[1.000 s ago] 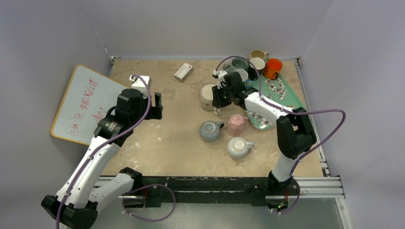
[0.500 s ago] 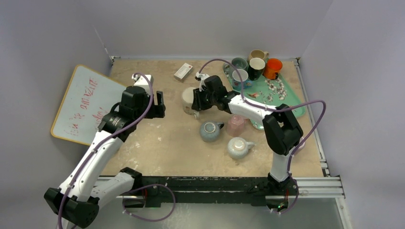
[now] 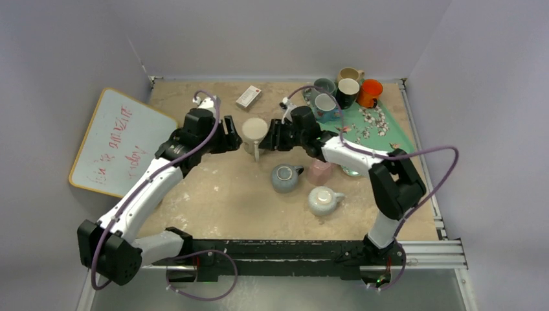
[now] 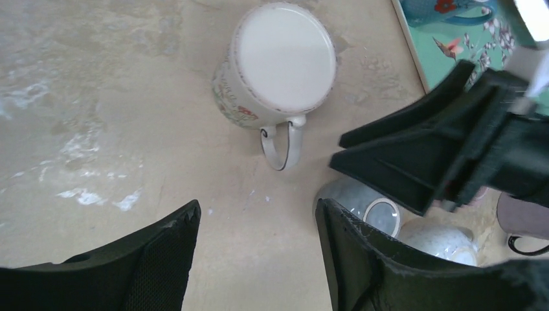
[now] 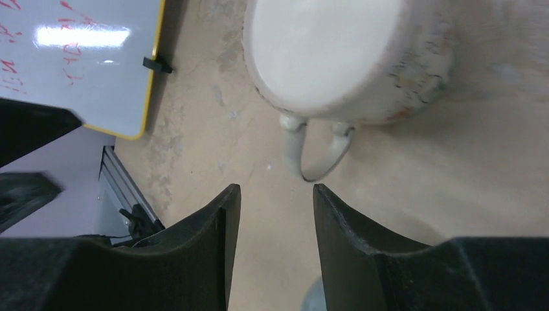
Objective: Turn the mug right side up
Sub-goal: Move the cup to the center of the board, then turn over the cup at the center of the board.
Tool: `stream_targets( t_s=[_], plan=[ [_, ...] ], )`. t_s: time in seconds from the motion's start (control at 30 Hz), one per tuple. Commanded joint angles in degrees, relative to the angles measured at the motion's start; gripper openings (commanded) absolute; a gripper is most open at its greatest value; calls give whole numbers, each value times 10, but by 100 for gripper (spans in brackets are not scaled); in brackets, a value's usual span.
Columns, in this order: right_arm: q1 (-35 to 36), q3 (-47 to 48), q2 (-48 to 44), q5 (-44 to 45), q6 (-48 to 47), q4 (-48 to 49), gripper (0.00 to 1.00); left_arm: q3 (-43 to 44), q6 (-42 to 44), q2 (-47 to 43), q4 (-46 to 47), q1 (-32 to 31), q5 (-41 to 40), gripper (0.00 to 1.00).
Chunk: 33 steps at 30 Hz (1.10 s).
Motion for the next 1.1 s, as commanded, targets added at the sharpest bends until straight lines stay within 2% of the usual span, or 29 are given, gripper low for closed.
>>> stream_targets(
  t_s=[0.0,0.17,0.33,0.73,1.07],
  plan=[
    [-51,-46,-114,63,13,-6,52,4,-20,47,65,-19,30,63],
    [-89,-114,-222,115,4,6,62,23,-21,110,82,-46,-19,56],
    [-91,-147,-278,147,0,11,73,53,-15,174,94,-87,-69,55],
    [-95,-181,-323,167,5,24,74,108,2,285,121,-112,-120,50],
    [-100,-196,-340,181,8,33,75,153,-1,353,82,-122,-168,44]
  ],
)
